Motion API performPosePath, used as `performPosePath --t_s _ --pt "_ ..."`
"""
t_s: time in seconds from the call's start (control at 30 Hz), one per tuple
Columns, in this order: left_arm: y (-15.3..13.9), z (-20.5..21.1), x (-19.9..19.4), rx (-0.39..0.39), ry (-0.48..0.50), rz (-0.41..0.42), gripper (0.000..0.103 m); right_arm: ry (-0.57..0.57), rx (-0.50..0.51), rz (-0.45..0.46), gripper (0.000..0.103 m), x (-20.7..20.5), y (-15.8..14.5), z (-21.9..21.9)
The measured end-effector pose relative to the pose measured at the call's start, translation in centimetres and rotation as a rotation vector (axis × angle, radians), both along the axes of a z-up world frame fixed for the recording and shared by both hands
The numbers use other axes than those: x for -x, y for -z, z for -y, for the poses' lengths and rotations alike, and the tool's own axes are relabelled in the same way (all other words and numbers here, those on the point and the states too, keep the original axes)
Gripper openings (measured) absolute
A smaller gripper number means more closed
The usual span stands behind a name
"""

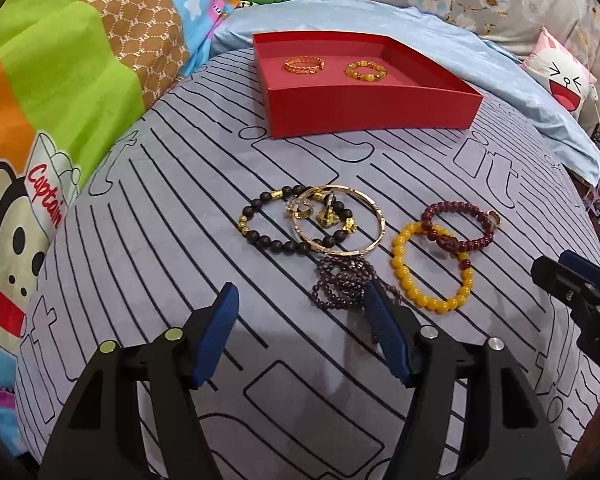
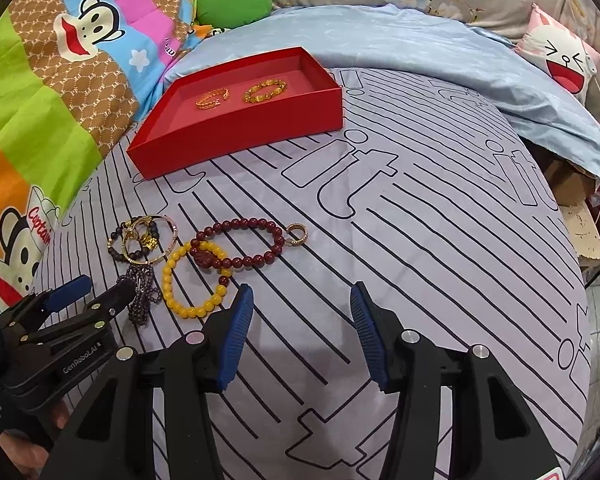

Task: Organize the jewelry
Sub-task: 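Withdraw both grippers from the red box back to the bracelets, then close the left gripper on the dark purple bead strand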

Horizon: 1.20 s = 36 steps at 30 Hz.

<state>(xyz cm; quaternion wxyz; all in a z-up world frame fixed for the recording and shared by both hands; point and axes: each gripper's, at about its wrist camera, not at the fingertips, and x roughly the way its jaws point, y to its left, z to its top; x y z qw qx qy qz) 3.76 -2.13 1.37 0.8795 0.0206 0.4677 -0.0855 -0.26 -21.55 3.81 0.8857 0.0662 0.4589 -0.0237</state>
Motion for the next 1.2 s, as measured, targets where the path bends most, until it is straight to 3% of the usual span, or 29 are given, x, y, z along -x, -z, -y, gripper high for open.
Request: performPosePath --t_s 0.3,0.47,0.57,0.73,0.87,1.2 --pt "-0.6 1.0 0.7 0.078 0.038 -0.038 0.061 0.000 0.006 0.005 0.050 -0.1 -0.4 0.2" --pt "0.0 1.5 0.8 0.065 0.046 -0.054 0.059 -0.008 0.006 0.007 0.050 -0.1 -0.6 0.0" --pt "0.1 1.6 1.0 0.087 0.064 -0.067 0.046 -0.016 0.004 0.005 0.050 0.0 -0.6 -0.3" --pt "0.4 2.0 1.0 0.133 0.115 -0.104 0.010 -0.031 -0.002 -0.002 0.050 -0.1 -0.4 -0.9" --pt "0.1 1.2 0.9 0.163 0.110 -0.108 0.009 -0.039 -0.003 -0.002 0.050 -0.1 -0.4 -1.2" --pt "-1.8 -2.1 -0.2 0.133 0.013 -0.053 0.009 -0.076 -0.037 -0.021 0.048 -1.2 0.1 -2.1"
